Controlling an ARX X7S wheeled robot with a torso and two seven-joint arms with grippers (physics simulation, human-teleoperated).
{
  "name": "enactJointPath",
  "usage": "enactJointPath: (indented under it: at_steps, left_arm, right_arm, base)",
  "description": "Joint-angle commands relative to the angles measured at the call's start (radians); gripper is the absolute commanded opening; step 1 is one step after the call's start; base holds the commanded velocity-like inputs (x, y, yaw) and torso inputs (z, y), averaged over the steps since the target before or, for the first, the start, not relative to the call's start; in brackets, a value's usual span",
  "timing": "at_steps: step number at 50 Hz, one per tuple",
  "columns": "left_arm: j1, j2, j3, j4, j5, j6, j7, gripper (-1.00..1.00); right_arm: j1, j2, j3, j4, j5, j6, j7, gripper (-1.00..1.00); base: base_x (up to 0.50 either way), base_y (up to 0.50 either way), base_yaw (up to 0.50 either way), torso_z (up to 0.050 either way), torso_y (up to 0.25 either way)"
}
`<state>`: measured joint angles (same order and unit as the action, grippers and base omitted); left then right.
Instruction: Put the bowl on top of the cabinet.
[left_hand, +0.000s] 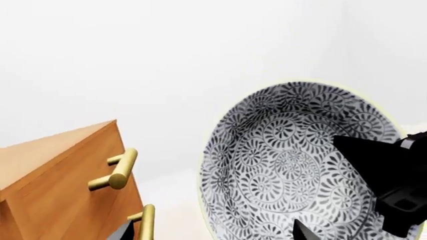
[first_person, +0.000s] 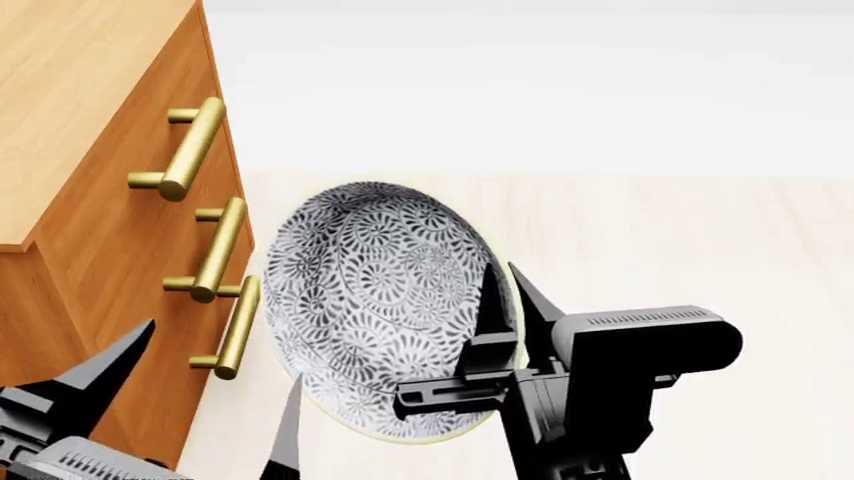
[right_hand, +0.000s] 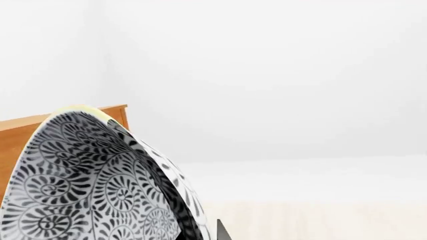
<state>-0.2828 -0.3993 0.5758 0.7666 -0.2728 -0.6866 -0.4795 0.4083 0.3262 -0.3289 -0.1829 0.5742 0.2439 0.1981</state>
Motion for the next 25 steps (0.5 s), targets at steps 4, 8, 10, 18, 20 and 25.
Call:
enactJointPath:
  at_steps: [4, 8, 10, 18, 20, 25]
  left_arm:
    - [-0.055, 0.019, -0.012, -0.027, -0.031, -0.037, 0.018, 1.0]
    - [-0.076, 0.026, -0.042, -0.023, -0.097, -0.065, 0.053, 1.0]
    - [-0.079, 0.028, -0.056, -0.025, -0.123, -0.068, 0.066, 1.0]
    - [-0.079, 0.029, -0.074, -0.038, -0.161, -0.066, 0.087, 1.0]
    - [-0.079, 0.028, -0.073, -0.037, -0.159, -0.066, 0.084, 1.0]
    - [-0.075, 0.022, -0.081, -0.044, -0.16, -0.06, 0.083, 1.0]
  right_arm:
    - [0.002, 0.002, -0.004, -0.007, -0.01, -0.009, 0.015, -1.0]
    - [-0.004, 0.005, -0.007, -0.015, -0.012, -0.015, 0.012, -1.0]
    - [-0.009, 0.008, -0.006, -0.02, -0.008, -0.022, 0.005, -1.0]
    - [-0.02, 0.021, 0.004, -0.024, 0.015, -0.037, -0.02, -1.0]
    - [-0.024, 0.025, 0.003, -0.026, 0.018, -0.042, -0.028, -1.0]
    - [-0.031, 0.035, 0.01, -0.024, 0.024, -0.052, -0.039, -1.0]
  base:
    - [0.0, 0.0, 0.0, 0.0, 0.0]
    - [0.0, 0.0, 0.0, 0.0, 0.0]
    - [0.0, 0.0, 0.0, 0.0, 0.0]
    - [0.0, 0.0, 0.0, 0.0, 0.0]
    - [0.0, 0.0, 0.0, 0.0, 0.0]
    - [0.0, 0.0, 0.0, 0.0, 0.002]
